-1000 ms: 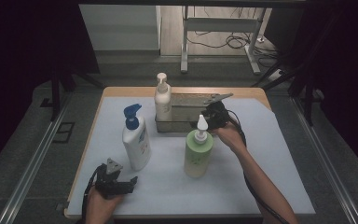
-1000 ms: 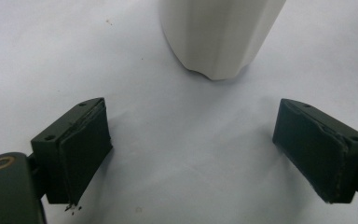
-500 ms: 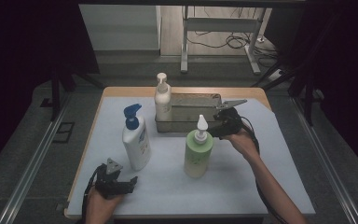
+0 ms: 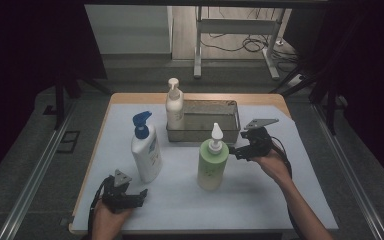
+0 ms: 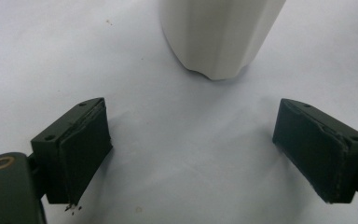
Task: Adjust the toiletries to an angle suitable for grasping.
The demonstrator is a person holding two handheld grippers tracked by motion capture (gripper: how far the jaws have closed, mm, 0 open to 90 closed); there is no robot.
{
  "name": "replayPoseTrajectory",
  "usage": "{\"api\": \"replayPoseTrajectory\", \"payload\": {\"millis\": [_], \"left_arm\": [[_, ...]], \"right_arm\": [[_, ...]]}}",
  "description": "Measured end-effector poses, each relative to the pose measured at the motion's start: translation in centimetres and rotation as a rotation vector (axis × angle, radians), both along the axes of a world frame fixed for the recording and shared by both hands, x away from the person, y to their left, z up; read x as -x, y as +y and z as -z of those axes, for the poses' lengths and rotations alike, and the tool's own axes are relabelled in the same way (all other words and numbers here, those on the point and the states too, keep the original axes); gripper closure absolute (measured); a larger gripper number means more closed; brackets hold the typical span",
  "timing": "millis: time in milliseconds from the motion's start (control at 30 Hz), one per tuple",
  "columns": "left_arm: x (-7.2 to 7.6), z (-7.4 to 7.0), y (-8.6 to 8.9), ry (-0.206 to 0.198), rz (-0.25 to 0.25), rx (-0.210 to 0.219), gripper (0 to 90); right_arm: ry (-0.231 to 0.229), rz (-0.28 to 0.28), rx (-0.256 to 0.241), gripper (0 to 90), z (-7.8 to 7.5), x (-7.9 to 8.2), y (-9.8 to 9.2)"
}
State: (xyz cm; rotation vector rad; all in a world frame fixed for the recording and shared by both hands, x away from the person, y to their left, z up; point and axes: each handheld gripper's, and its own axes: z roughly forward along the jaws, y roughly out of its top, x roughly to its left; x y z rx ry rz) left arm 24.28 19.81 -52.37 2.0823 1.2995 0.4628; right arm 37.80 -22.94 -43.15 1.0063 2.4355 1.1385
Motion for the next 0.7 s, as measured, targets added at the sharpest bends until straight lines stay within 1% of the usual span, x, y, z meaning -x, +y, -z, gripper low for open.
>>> {"api": "replayPoseTrajectory", "payload": {"millis": [233,333,367,600,700], "left_arm": [[0.0,0.0,0.0,0.000,0.000,0.000,10.6],[0.0,0.0,0.0,0.000,0.000,0.000,10.6],[0.0,0.0,0.0,0.000,0.000,0.000,10.6],[0.0,0.0,0.0,0.000,0.001,-0.001,10.6],[0.0,0.0,0.0,-0.001,0.001,-0.001,10.6]], "right_arm": [[0.008,-0.013,-0.008,13.4,0.1,1.5,-1.0],[0.013,-0.022,-0.013,13.2,0.1,2.4,-1.4],[0.013,-0.034,-0.018,13.1,0.1,2.9,-1.5],[0.023,-0.085,-0.028,8.3,0.2,4.9,-1.2],[0.018,-0.108,-0.030,6.1,0.1,5.6,-0.8]]}}
